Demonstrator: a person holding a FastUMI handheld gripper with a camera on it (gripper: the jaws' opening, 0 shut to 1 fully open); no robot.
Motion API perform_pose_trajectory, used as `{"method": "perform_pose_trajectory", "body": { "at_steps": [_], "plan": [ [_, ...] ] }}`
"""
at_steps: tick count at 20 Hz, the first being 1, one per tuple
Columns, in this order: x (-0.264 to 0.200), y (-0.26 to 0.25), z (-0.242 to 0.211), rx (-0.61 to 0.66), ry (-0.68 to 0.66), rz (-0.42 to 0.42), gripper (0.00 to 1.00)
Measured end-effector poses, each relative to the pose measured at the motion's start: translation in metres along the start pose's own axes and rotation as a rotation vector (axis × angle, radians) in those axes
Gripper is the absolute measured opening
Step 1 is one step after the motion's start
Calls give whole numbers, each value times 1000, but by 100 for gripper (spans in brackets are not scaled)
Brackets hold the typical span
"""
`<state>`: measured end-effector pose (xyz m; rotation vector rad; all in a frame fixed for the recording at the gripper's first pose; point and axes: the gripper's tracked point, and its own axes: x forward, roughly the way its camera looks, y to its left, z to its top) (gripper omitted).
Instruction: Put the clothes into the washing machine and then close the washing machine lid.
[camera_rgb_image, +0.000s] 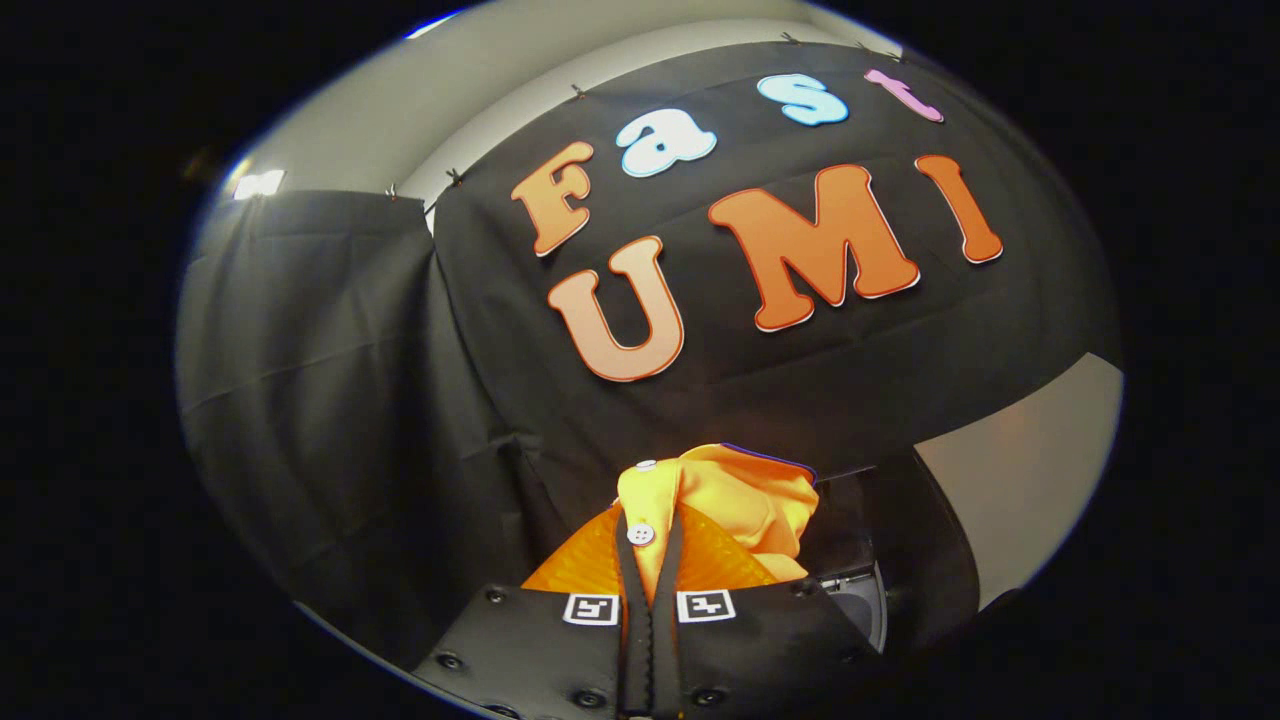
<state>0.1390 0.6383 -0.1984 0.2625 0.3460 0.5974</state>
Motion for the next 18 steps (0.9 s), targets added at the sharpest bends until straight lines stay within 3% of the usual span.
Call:
{"method": "perform_pose_trajectory", "body": {
  "at_steps": [7,13,18],
  "plan": [
    [76,-12,-121,-32,178,-69,8],
    [130,-61,-225,-3,347,-149,8],
    [157,-97,-282,10,434,-218,8]
  ]
}}
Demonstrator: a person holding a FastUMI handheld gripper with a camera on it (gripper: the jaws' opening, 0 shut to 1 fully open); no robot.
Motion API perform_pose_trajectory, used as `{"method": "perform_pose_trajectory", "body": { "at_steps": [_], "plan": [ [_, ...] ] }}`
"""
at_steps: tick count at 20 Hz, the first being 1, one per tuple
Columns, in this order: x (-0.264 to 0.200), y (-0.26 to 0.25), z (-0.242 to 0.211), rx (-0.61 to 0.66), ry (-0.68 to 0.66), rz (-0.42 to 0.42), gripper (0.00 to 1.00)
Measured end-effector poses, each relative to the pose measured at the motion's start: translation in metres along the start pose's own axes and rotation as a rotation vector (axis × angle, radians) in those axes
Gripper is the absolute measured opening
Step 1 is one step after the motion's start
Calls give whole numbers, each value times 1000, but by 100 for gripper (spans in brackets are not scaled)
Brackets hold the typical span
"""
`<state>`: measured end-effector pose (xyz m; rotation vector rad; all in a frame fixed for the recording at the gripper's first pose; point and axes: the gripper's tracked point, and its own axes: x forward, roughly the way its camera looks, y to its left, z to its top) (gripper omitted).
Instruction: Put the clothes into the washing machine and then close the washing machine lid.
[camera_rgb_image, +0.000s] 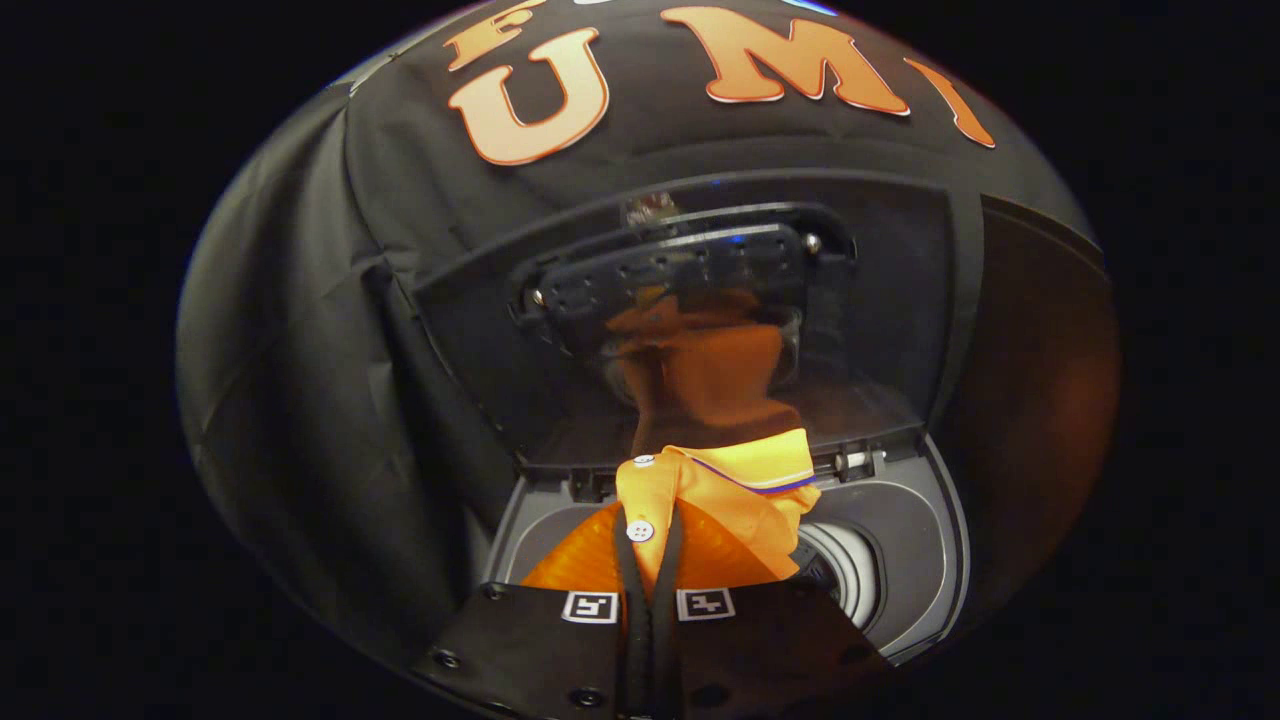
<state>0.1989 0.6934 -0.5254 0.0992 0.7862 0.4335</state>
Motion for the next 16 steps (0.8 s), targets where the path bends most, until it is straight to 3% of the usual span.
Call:
{"method": "perform_pose_trajectory", "body": {
  "at_steps": [9,16],
  "plan": [
    [67,-5,-74,-1,223,-8,8],
    [83,-25,-132,177,408,-92,8]
  ]
}}
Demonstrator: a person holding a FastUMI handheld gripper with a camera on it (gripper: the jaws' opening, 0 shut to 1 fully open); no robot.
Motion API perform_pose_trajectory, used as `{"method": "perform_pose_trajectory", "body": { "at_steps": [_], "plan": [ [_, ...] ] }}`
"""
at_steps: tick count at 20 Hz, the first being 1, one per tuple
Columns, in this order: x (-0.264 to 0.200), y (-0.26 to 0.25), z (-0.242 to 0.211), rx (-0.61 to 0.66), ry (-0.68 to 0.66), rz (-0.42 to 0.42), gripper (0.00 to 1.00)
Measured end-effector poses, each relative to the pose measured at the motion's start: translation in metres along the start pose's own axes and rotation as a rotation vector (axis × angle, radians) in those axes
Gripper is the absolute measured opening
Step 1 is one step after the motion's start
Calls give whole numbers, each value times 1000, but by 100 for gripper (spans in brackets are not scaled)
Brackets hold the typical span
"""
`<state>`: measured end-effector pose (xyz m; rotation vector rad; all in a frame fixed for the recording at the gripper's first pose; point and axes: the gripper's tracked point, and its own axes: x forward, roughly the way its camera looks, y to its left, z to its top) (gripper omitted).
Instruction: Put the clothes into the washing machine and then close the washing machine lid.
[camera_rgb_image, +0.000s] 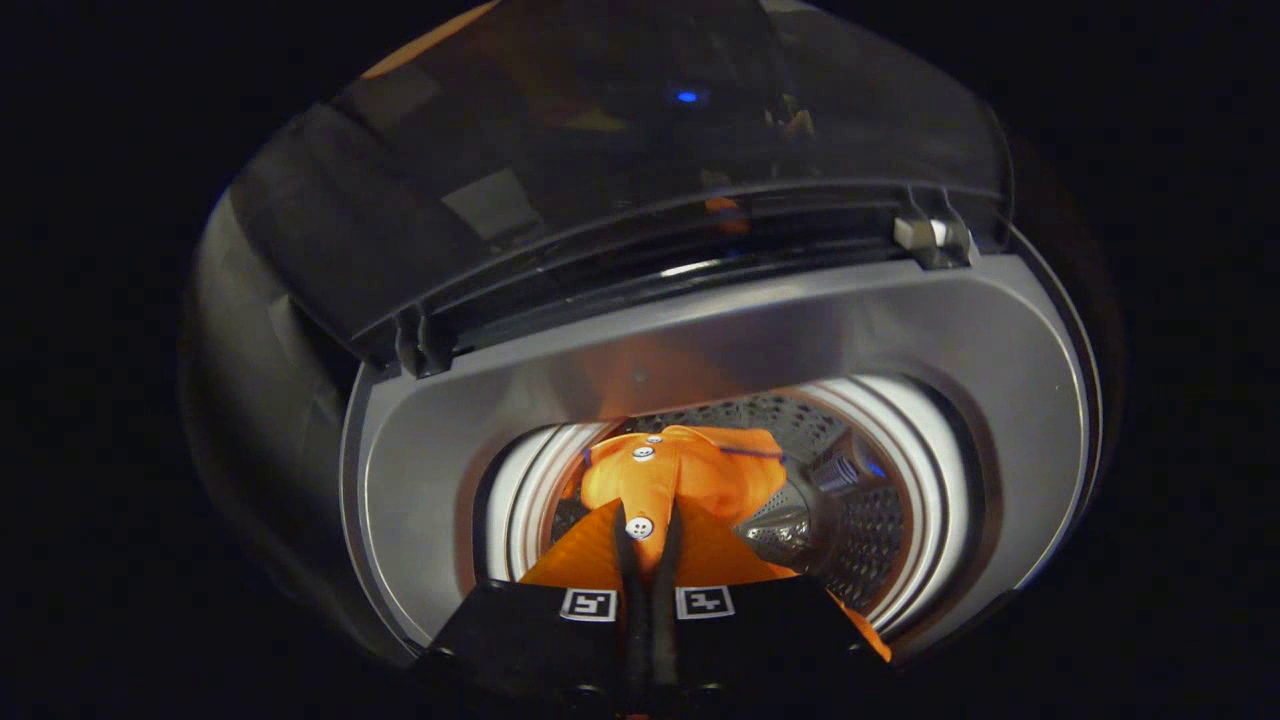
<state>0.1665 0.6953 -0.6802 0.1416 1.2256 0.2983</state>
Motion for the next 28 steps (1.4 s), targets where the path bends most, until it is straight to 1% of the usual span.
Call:
{"method": "perform_pose_trajectory", "body": {
  "at_steps": [1,4,5,9,11,13,16,17,19,20,25,28],
  "plan": [
    [2,-1,-2,5,16,-9,8],
    [8,-10,-20,-7,153,-57,8],
    [9,-11,-20,-9,162,-65,8],
    [10,-13,-9,-24,116,-90,8],
    [9,-14,-10,-39,115,-95,13],
    [6,-14,-11,-36,117,-96,21],
    [6,-16,-8,-40,100,-98,21],
    [3,-17,-9,-41,102,-104,23],
    [1,-15,-5,-59,85,-85,74],
    [-2,-15,-7,-72,93,-96,99],
    [-21,-8,-7,-96,69,-79,99],
    [-36,0,-4,-100,29,-58,99]
  ]
}}
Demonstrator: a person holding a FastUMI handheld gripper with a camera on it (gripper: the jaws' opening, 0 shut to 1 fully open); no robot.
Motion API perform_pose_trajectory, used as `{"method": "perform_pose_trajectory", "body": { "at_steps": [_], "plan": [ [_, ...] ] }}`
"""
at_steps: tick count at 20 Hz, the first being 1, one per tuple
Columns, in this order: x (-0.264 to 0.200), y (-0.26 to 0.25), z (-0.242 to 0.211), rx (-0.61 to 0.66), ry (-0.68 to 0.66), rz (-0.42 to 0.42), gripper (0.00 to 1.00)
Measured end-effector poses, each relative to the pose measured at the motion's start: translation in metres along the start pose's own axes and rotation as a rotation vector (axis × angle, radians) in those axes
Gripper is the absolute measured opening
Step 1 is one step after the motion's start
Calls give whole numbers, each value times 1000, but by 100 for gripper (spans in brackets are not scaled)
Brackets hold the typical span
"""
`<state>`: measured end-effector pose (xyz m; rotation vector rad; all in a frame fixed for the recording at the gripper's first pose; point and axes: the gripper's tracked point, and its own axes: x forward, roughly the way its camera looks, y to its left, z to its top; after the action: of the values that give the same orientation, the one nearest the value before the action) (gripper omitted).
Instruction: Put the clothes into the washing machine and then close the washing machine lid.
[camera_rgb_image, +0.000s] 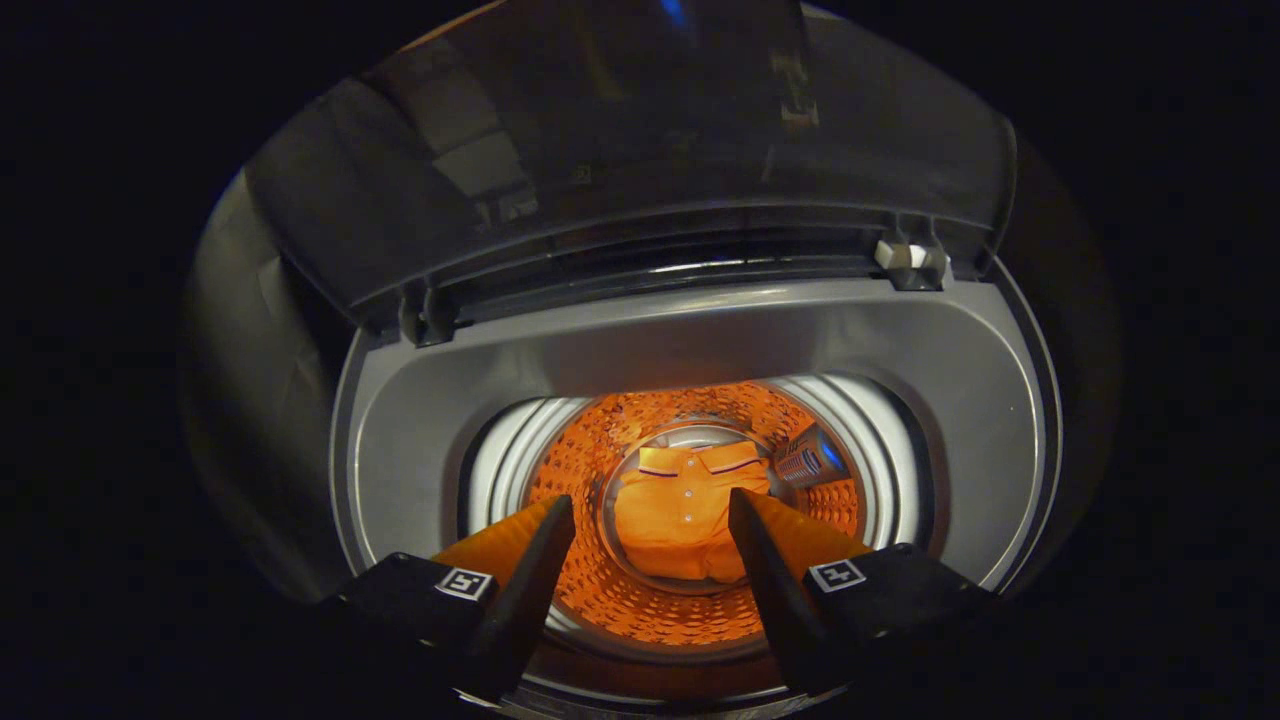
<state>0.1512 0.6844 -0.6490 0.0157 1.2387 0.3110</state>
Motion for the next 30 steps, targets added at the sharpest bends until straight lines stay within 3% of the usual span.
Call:
{"method": "perform_pose_trajectory", "body": {
  "at_steps": [7,13,20,28,30],
  "plan": [
    [-48,17,12,-49,-151,17,99],
    [-137,36,45,-117,-391,42,99],
    [-246,43,120,-106,-630,83,98],
    [-287,45,207,-58,-759,92,98],
    [-289,37,238,-68,-773,62,98]
  ]
}}
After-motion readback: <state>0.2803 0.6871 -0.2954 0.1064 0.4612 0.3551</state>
